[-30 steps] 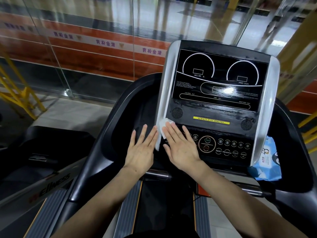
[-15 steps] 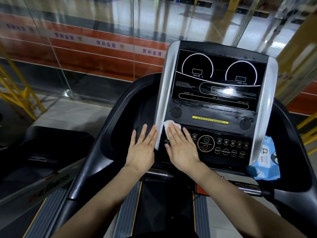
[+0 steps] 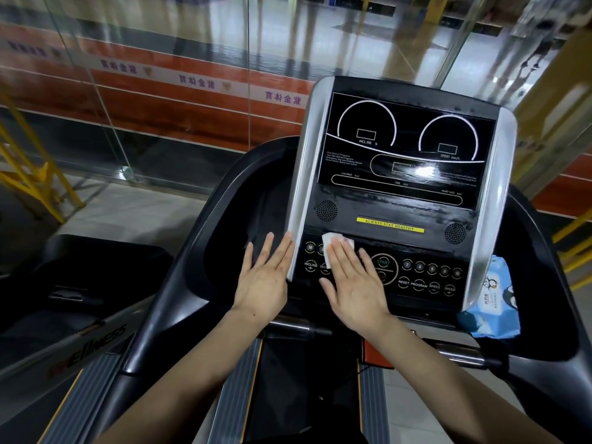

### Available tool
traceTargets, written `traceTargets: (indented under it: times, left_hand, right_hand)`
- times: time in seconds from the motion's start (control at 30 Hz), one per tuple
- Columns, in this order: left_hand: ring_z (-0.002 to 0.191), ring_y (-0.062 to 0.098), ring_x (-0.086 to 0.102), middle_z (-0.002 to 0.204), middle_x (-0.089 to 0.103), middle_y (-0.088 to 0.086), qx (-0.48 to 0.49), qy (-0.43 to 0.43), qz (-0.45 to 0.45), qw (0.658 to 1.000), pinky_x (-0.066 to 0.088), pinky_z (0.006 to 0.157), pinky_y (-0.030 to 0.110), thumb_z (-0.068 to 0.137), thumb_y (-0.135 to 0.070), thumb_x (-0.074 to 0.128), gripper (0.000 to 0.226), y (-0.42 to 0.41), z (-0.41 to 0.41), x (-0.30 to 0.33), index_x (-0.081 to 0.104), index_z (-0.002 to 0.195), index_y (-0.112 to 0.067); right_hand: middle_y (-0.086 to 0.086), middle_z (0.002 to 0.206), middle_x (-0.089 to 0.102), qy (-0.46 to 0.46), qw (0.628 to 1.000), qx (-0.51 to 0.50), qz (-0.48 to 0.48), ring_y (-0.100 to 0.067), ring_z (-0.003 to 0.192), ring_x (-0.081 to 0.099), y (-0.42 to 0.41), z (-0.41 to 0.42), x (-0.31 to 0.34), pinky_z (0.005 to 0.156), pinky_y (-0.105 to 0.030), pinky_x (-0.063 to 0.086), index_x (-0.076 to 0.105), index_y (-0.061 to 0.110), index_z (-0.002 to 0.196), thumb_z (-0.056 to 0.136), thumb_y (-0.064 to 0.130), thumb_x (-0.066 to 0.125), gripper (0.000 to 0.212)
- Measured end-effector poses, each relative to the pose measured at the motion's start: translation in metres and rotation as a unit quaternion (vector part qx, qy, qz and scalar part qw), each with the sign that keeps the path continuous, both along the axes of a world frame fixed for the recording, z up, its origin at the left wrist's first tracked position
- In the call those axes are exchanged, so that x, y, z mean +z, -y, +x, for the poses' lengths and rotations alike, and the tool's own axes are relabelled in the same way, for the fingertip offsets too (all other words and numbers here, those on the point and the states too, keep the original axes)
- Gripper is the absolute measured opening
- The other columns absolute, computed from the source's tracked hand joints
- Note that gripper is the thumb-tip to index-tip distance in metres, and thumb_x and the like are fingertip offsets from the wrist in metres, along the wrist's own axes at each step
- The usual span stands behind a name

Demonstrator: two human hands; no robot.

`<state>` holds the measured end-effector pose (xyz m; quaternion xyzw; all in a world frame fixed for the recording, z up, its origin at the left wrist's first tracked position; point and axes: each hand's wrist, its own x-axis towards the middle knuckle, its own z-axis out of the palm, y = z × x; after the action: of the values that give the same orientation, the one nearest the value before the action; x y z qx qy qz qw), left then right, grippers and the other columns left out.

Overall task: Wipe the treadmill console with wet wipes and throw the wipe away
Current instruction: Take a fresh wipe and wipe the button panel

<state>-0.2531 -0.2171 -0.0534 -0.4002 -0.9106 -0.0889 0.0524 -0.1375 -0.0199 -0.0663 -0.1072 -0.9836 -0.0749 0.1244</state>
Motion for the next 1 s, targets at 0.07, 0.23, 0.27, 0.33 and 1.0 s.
traceTargets:
  times: [0.07, 0.23, 0.27, 0.33, 1.0]
  left_hand:
    - [0.159, 0.026, -0.017, 0.170, -0.023, -0.010, 0.000, 0.002, 0.003, 1.000, -0.004, 0.128, 0.057, 0.100, -0.017, 0.044, 0.083, 0.000, -0.001, 0.001, -0.010, 0.164, -0.022]
    - [0.159, 0.024, -0.016, 0.169, -0.020, -0.014, 0.001, 0.007, 0.015, 1.000, -0.003, 0.128, 0.057, 0.101, -0.017, 0.040, 0.080, 0.001, -0.002, 0.000, -0.012, 0.162, -0.026]
    - [0.158, 0.024, -0.016, 0.169, -0.021, -0.014, 0.002, 0.010, 0.016, 1.000, -0.003, 0.128, 0.057, 0.101, -0.017, 0.039, 0.080, 0.001, -0.001, -0.001, -0.012, 0.162, -0.026]
    - [0.158, 0.025, -0.018, 0.169, -0.022, -0.014, 0.002, 0.013, 0.013, 1.000, -0.002, 0.128, 0.057, 0.101, -0.016, 0.039, 0.080, 0.000, -0.001, -0.003, -0.012, 0.163, -0.025]
    - [0.160, 0.029, -0.011, 0.173, -0.007, 0.005, 0.007, -0.017, 0.031, 0.999, 0.006, 0.129, 0.058, 0.101, -0.026, 0.043, 0.074, -0.038, 0.034, -0.011, 0.009, 0.165, -0.013]
  right_hand:
    - [-0.006, 0.175, 0.014, 0.008, 1.000, 0.016, 0.002, -0.018, 0.163, 0.006, 0.007, -0.014, 0.005, 0.131, -0.047, 0.012, 0.021, 0.010, 0.165, 0.110, 0.050, 0.029, 0.068]
    - [-0.003, 0.176, 0.006, 0.016, 1.000, 0.022, -0.010, -0.016, 0.162, -0.001, 0.037, -0.046, 0.006, 0.132, -0.047, 0.007, 0.013, 0.014, 0.167, 0.109, 0.049, 0.023, 0.068]
    - [-0.002, 0.176, 0.003, 0.016, 1.000, 0.020, -0.010, -0.015, 0.162, -0.003, 0.040, -0.049, 0.004, 0.132, -0.049, 0.005, 0.011, 0.014, 0.167, 0.109, 0.049, 0.022, 0.069]
    - [0.000, 0.176, -0.004, 0.017, 1.000, 0.014, -0.005, -0.014, 0.162, -0.008, 0.039, -0.048, 0.003, 0.131, -0.052, 0.002, 0.005, 0.017, 0.167, 0.110, 0.051, 0.019, 0.068]
    - [0.004, 0.176, -0.002, 0.007, 0.999, -0.001, -0.033, -0.011, 0.162, -0.002, -0.011, 0.002, -0.001, 0.129, -0.058, 0.004, 0.008, 0.020, 0.168, 0.111, 0.054, 0.020, 0.068]
